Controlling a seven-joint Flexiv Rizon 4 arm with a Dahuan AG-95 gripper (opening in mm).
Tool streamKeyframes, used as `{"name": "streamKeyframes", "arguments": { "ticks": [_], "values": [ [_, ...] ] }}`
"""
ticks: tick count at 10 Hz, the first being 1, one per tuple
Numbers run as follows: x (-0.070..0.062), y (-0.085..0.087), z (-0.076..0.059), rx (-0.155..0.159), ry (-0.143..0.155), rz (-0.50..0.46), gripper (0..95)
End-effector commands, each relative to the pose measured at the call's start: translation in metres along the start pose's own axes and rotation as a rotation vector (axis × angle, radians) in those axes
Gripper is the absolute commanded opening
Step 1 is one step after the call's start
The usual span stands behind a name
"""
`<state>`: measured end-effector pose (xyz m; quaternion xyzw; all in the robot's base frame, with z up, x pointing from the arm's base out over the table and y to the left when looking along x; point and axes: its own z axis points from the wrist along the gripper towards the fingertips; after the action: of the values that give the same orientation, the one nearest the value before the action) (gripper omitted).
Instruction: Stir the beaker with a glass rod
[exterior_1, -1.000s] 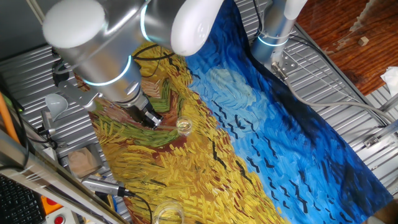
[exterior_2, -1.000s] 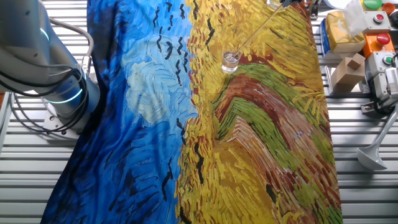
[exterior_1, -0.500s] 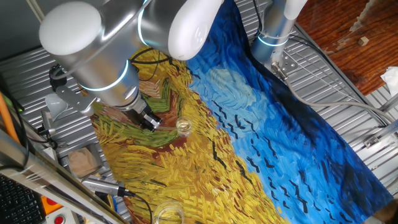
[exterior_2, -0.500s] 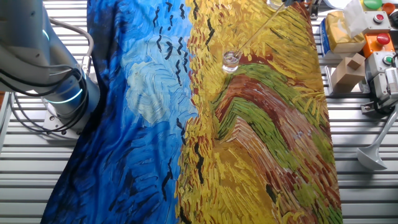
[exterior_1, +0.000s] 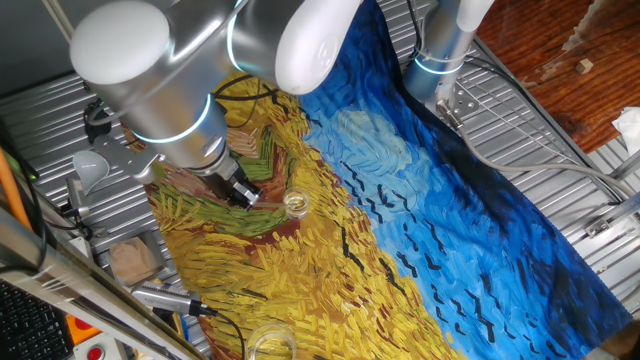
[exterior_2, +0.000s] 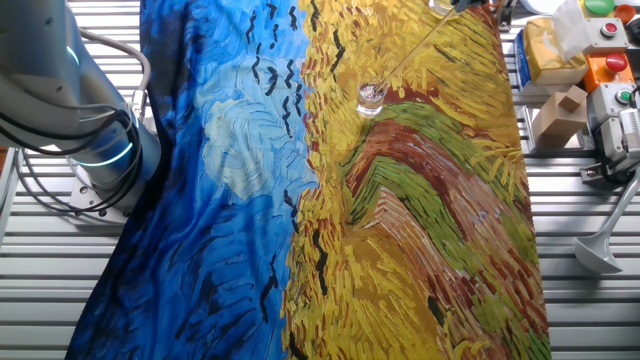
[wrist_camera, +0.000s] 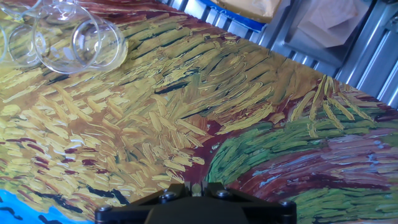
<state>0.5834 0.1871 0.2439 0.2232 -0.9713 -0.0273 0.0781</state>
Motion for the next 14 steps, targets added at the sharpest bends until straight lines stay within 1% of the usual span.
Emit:
{"name": "streamKeyframes", "arguments": {
  "ticks": [1, 14],
  "values": [
    [0.0002, -0.0005, 0.001, -0.001, -0.003, -0.001, 0.0],
    [-0.0004, -0.001, 0.0024, -0.003, -0.011, -0.019, 0.0]
  ]
}}
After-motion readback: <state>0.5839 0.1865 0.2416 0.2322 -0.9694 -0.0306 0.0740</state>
